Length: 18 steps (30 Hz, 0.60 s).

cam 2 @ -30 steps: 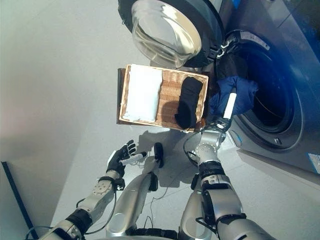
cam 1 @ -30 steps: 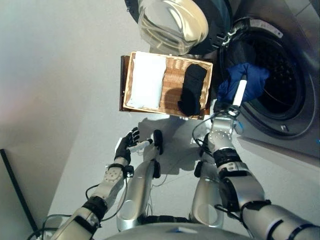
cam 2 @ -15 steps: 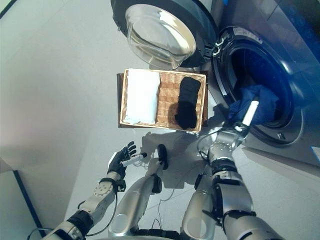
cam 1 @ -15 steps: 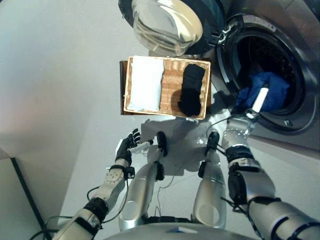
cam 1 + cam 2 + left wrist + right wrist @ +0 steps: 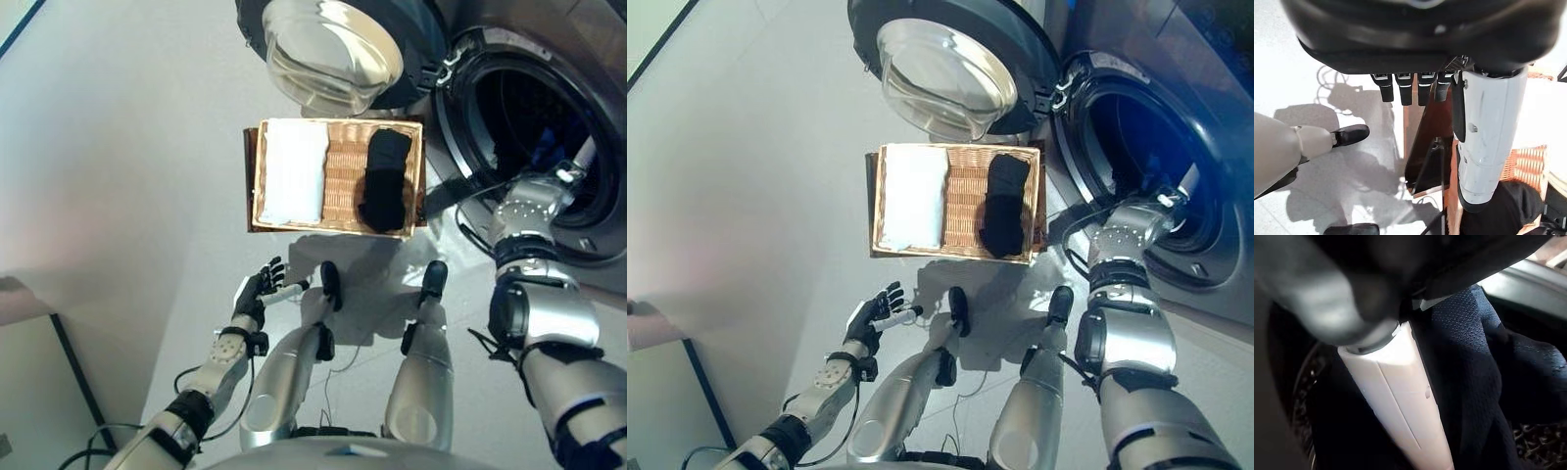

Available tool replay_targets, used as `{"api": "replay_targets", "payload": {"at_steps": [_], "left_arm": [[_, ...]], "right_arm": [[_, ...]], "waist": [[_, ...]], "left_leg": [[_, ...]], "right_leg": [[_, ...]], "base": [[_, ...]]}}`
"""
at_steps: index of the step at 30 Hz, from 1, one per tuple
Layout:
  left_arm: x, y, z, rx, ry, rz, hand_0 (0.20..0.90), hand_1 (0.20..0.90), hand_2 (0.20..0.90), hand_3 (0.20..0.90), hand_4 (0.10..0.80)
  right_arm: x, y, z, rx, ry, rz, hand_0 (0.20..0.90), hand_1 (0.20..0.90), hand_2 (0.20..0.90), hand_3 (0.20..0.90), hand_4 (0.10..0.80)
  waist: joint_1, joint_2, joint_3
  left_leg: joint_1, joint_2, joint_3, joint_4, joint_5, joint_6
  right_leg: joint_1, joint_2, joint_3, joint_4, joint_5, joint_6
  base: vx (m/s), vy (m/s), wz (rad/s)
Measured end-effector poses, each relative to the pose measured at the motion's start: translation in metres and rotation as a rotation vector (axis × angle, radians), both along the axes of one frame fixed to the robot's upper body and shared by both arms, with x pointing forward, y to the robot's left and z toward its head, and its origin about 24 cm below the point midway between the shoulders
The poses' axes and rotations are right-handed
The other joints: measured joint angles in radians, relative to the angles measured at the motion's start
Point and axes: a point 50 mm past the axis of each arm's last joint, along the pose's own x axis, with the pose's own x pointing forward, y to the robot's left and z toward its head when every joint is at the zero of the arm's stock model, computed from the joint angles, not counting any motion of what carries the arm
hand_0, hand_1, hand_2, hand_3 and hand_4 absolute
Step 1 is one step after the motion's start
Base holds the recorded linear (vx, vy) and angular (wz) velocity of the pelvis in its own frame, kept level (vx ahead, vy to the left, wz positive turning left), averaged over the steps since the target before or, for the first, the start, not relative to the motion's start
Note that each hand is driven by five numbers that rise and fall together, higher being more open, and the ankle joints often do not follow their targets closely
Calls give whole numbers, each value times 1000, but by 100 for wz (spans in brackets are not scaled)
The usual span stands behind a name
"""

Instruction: Pick up the clothes and place them into the washing machine

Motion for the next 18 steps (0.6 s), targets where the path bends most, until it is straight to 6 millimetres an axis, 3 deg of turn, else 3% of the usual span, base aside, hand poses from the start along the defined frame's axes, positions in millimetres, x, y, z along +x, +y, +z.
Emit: {"api": "replay_targets", "payload": {"at_steps": [4, 10, 12, 18], "left_arm": [[-4, -4, 0, -9, 1, -20, 900, 900, 900, 900, 800], [-2, -7, 8, -31, -39, -61, 900, 900, 900, 900, 800], [0, -8, 16, -52, -69, -81, 900, 900, 900, 900, 800], [-2, -11, 25, -89, -114, -95, 900, 900, 900, 900, 800]], "right_arm": [[-3, -13, 22, -10, -19, -38, 200, 200, 200, 200, 300], [1, -13, 30, -21, 16, -34, 200, 200, 200, 200, 300], [1, -18, 50, -30, -3, -20, 200, 200, 200, 200, 300], [-5, -32, 76, -186, 88, -15, 200, 200, 200, 200, 300]], "waist": [[2, 23, -17], [2, 24, -17], [25, 33, -23], [55, 46, -33]], "left_leg": [[-1, -16, -4, -23, 9, -1], [-12, -35, -11, -36, 12, -5], [-41, -45, 1, -46, 19, -14], [-81, -59, 4, -58, 31, -13]], "right_leg": [[-7, -11, 5, -18, 11, 17], [-32, -28, 21, -18, 12, 30], [-76, -34, 43, -18, 23, 33], [-139, -42, 69, -15, 31, 42]], "base": [[0, 0, 0], [-6, -6, -2], [-18, 4, -10], [-19, -3, -6]]}}
